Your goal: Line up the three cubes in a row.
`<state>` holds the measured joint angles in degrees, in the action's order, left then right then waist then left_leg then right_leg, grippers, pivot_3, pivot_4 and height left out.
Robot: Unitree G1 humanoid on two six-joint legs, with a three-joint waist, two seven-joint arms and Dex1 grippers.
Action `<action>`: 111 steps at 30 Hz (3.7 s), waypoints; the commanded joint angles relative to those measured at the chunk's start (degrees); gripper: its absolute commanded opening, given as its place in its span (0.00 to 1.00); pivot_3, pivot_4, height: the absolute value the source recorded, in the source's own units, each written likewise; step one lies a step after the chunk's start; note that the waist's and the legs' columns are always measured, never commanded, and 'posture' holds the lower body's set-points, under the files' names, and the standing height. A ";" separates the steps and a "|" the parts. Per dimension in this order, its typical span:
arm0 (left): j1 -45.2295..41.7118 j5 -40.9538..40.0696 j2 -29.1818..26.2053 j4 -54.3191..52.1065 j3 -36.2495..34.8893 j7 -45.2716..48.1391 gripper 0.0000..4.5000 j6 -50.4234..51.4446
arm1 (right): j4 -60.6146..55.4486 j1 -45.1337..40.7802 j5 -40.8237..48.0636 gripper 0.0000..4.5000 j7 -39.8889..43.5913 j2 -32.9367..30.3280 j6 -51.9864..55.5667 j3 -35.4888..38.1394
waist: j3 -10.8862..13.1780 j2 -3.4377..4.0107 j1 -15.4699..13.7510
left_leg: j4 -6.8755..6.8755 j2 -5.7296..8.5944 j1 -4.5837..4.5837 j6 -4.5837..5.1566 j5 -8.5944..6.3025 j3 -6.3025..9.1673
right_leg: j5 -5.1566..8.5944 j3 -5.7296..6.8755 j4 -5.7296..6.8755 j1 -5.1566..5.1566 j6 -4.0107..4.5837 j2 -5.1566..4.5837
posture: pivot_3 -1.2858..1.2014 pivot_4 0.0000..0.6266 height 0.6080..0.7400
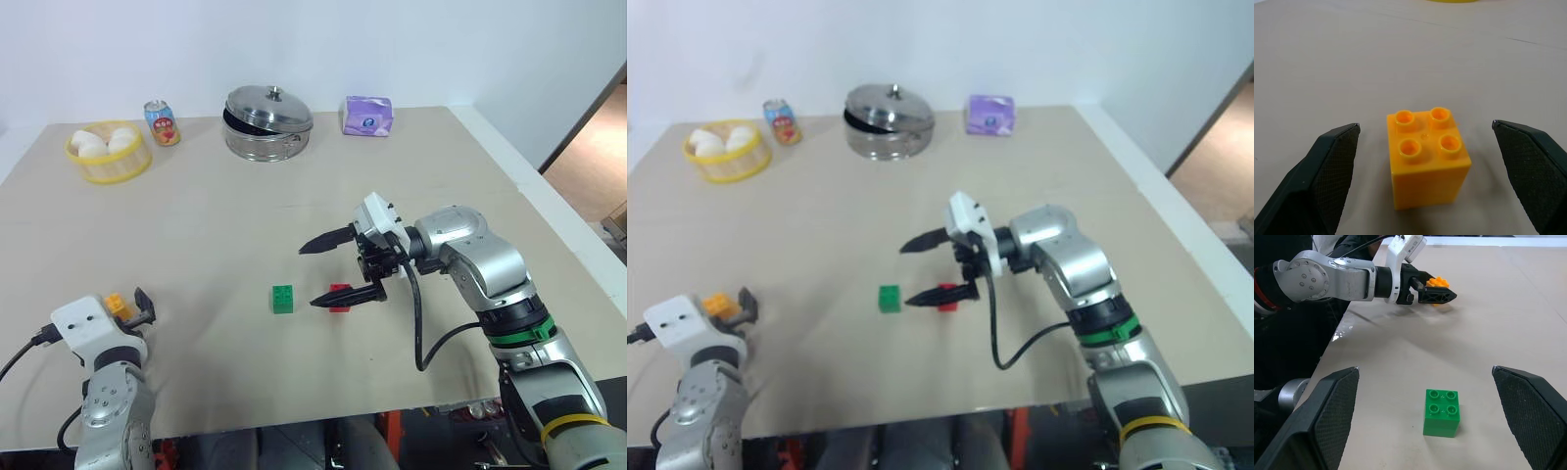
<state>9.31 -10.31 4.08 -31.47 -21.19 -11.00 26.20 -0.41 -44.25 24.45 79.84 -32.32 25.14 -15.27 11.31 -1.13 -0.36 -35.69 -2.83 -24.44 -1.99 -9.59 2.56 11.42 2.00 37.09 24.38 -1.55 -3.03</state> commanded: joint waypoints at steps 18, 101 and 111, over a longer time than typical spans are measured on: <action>0.03 -3.52 -14.45 -0.40 3.58 15.47 0.30 -1.12 | -1.40 -0.95 -0.47 1.00 -1.05 0.88 -1.91 1.31 | 0.01 -0.01 0.02 | 0.03 -0.01 -0.04 -0.03 -0.02 0.01 | 0.01 0.03 -0.03 0.07 0.02 0.00 | 0.52 0.24 1.00; -35.16 -5.28 -50.10 47.31 25.46 95.84 1.00 -23.16 | -14.60 4.74 3.59 1.00 -8.00 -6.27 6.06 4.32 | 0.01 0.03 0.13 | 0.06 -0.77 -0.34 -0.09 0.06 -0.20 | -0.19 -0.19 0.23 0.79 0.52 0.79 | 0.52 0.24 1.00; -22.48 -14.71 -58.25 28.53 11.08 90.71 1.00 -7.55 | -14.47 5.35 5.28 1.00 -8.96 -6.05 7.07 6.51 | 0.02 0.01 0.46 | 0.06 -0.84 -0.28 -0.01 0.18 -0.21 | -0.43 -0.22 0.24 0.83 0.64 0.84 | 0.52 0.24 1.00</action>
<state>-21.52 -17.18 -49.02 11.29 3.20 84.85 7.24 -13.18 -38.83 27.24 71.98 -38.37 31.55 -12.84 11.32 -1.12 0.10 -35.57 -3.70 -24.71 -2.00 -9.41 2.26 11.01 1.70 37.33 25.26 -0.88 -2.16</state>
